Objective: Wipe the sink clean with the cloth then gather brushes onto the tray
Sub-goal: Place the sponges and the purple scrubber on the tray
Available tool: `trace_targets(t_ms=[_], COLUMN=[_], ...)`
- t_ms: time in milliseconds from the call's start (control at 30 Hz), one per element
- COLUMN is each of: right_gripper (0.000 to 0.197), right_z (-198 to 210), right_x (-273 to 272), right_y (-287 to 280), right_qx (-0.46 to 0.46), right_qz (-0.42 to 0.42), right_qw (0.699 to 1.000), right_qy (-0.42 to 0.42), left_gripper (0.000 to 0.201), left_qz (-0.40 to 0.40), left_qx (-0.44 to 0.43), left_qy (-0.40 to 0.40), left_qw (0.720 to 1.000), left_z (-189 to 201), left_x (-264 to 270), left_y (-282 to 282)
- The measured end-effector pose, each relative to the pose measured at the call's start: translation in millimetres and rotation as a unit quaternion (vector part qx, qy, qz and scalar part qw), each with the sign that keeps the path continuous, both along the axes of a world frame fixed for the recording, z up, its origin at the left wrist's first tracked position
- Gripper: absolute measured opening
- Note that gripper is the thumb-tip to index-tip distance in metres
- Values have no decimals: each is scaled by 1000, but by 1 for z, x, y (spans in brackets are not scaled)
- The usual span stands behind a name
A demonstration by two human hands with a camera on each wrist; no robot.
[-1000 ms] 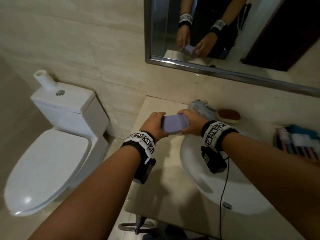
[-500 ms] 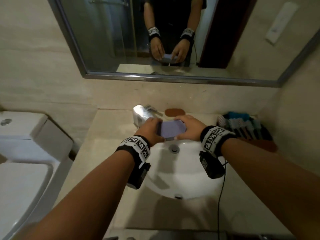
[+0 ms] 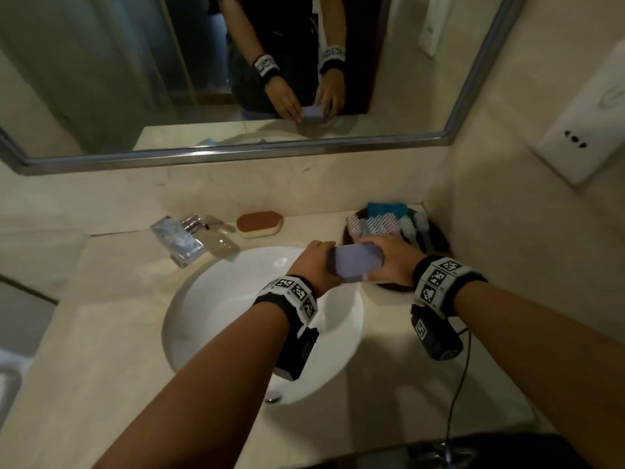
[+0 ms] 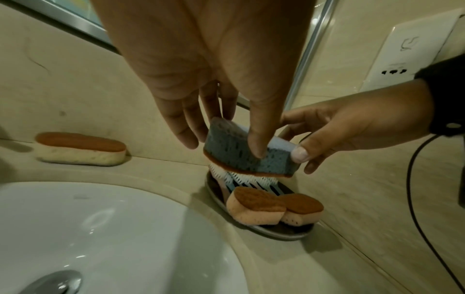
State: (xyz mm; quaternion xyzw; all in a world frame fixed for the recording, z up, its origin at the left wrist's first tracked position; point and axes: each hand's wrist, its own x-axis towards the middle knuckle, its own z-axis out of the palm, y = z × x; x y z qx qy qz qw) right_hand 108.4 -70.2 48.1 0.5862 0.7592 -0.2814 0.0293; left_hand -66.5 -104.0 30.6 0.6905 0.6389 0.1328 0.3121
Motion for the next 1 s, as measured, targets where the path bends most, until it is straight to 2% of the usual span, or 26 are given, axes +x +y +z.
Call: trace_targets(t_ms=[233,467,767,1000], right_gripper=[80,84,86,85], right_z=[-18,-49,-71,-70], right_x=[35,56,66,66], right_y=[27,46,66,73], right_qx=[-7,-38,-73,-85], right_qz=[-66,-88,-50,-31], right_qw=[998,995,996,996], right_qy=[-15,4,-12,-13], left_gripper=[67,70,68,71], left_qz=[-40,-44,-18,-13], left_qx=[-8,-46,-82,-98], left_qy=[-22,4,24,31], left_qw=[999,998,996,995], left_z=[-19,-37,-53,-53], left_x=[32,56,70,71], left_y=[42,63,74,78])
